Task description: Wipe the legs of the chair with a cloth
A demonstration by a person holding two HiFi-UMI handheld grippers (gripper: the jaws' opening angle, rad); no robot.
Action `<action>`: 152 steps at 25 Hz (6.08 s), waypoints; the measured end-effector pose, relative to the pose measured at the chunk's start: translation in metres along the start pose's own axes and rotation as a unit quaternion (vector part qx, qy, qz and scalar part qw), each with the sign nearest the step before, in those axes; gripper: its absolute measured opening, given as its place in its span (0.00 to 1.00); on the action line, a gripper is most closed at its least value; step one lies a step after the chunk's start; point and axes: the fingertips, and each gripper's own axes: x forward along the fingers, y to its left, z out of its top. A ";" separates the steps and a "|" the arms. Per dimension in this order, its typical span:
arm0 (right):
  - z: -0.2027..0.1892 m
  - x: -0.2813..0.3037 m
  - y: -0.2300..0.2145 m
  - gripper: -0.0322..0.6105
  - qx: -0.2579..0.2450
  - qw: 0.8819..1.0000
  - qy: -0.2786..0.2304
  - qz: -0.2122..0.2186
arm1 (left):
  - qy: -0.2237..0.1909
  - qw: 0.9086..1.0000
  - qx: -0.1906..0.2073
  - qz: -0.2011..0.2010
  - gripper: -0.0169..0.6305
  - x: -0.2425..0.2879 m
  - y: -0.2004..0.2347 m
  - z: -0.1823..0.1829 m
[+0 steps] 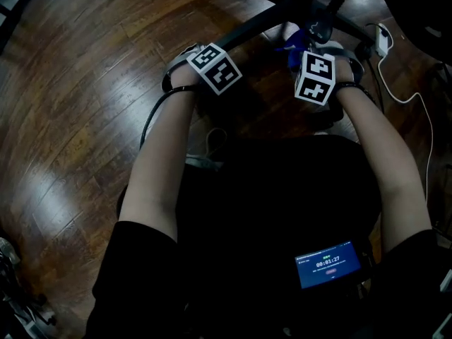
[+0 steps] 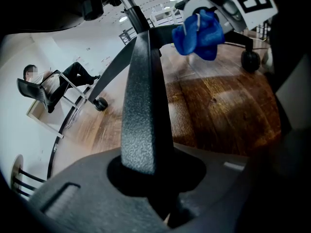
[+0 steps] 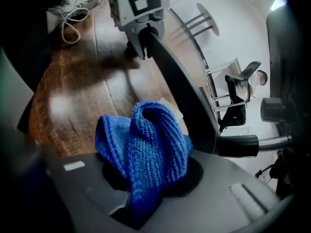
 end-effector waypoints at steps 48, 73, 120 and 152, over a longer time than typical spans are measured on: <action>0.127 -0.072 0.015 0.18 0.220 0.917 -0.330 0.046 | -0.163 0.939 0.096 -0.287 0.36 -0.053 -0.152 0.073; 0.142 -0.073 0.024 0.18 0.258 0.900 -0.336 0.103 | -0.167 0.944 0.097 -0.267 0.37 -0.052 -0.148 0.071; 0.059 -0.019 -0.085 0.19 0.370 0.892 -0.253 -0.063 | -0.145 0.937 0.126 -0.290 0.38 -0.046 -0.155 0.071; 0.060 -0.021 -0.074 0.18 0.347 0.905 -0.237 -0.060 | -0.119 0.948 0.113 -0.272 0.38 -0.041 -0.155 0.070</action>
